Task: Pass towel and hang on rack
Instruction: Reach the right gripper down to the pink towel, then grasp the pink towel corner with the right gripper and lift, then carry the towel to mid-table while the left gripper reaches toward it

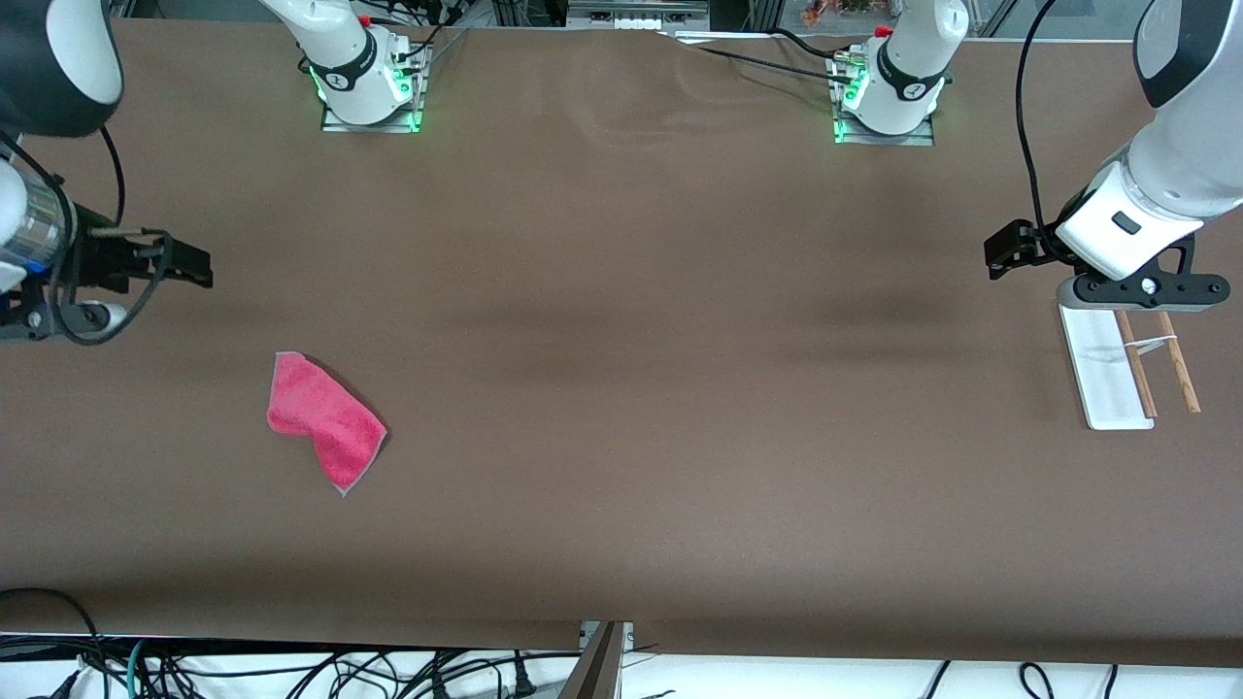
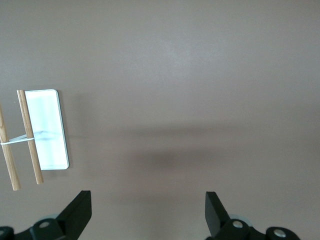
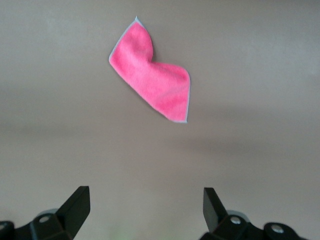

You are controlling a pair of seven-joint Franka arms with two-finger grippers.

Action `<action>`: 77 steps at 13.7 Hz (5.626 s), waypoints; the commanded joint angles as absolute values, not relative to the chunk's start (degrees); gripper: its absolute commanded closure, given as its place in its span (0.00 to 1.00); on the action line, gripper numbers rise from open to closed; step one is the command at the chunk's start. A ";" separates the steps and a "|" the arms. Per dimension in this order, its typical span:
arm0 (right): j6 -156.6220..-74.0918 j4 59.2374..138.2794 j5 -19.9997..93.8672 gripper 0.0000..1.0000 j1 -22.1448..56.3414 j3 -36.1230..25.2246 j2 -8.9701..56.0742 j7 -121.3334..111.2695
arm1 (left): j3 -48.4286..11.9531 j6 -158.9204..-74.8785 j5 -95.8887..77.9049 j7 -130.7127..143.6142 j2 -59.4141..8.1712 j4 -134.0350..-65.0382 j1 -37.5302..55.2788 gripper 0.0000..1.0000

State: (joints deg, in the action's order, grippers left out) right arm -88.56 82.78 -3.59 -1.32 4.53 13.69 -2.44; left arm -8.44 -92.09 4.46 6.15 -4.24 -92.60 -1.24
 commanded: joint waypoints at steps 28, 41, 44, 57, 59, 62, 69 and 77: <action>-138.51 83.23 -4.66 0.05 -0.35 5.36 48.95 -7.12 | -8.70 -90.44 4.83 6.42 -4.13 -91.41 -1.32 0.00; -130.44 82.88 -4.13 1.00 -0.26 8.16 43.52 -7.91 | -8.70 -90.26 4.83 6.42 -4.22 -91.41 -1.23 0.00; -126.05 82.79 -4.04 1.00 -0.09 13.25 37.11 -7.39 | -8.70 -90.18 4.83 6.42 -4.22 -91.41 -1.23 0.00; -121.02 75.42 -4.66 1.00 10.78 31.12 30.41 10.59 | -8.44 -90.18 4.66 5.36 -5.44 -90.18 -1.49 0.00; -122.51 74.97 -4.83 1.00 13.52 31.11 30.59 14.32 | -8.44 -88.43 4.57 5.36 -6.41 -90.18 -1.76 0.00; -125.76 74.88 -4.83 1.00 17.13 30.94 30.94 15.90 | -8.44 -86.31 2.04 4.58 -7.38 -90.18 -1.75 0.00; -129.99 74.88 -4.66 1.00 20.92 30.94 32.17 21.97 | -8.09 -87.62 -16.93 -24.21 -10.19 -94.12 -5.89 0.00; -131.65 74.88 -5.10 1.00 21.53 30.76 32.17 21.88 | -10.88 -101.92 -39.19 -49.30 -12.83 -106.42 -5.63 0.00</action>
State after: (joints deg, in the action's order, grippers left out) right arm -130.90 75.75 -4.08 20.93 31.22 32.01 20.78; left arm -8.68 -96.70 -36.20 -46.22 -14.11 -103.00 -6.77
